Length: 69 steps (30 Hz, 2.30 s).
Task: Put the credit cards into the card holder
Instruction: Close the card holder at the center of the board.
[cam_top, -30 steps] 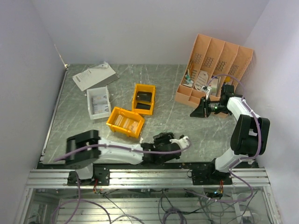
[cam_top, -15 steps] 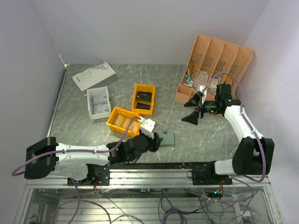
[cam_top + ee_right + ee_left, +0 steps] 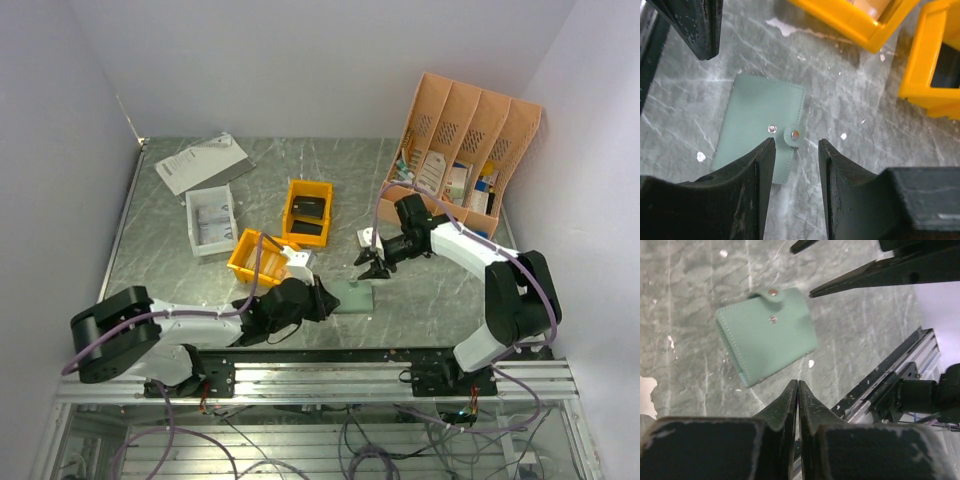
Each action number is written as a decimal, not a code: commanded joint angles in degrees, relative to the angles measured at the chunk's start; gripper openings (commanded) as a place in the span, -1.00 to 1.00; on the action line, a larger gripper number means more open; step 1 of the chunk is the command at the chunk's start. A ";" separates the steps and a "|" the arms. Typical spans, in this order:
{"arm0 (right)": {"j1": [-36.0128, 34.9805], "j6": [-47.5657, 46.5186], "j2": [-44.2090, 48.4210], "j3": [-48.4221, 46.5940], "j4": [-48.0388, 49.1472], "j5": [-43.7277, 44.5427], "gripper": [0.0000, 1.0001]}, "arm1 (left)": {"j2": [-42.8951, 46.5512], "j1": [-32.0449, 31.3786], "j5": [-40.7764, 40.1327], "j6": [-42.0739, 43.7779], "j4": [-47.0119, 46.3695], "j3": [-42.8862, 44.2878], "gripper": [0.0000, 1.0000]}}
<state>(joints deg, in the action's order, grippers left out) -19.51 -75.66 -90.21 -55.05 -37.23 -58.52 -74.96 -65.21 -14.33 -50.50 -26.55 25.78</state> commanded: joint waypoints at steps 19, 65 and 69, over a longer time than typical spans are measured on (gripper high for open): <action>-4.70 -0.43 -0.57 5.39 8.69 10.42 -0.42 | -15.93 5.58 4.56 -4.28 -3.95 7.38 -0.82; -10.37 -10.03 -0.37 6.99 2.92 17.30 -1.00 | -22.99 8.08 6.51 -6.23 -3.38 7.44 -0.86; -10.42 -10.61 -0.49 6.72 2.03 17.98 -1.00 | -23.34 8.03 6.67 -6.26 -3.42 7.30 -0.86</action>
<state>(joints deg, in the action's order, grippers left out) -29.50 -84.64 -90.48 -48.49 -32.67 -41.47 -96.36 -57.54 -7.86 -57.06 -31.59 32.95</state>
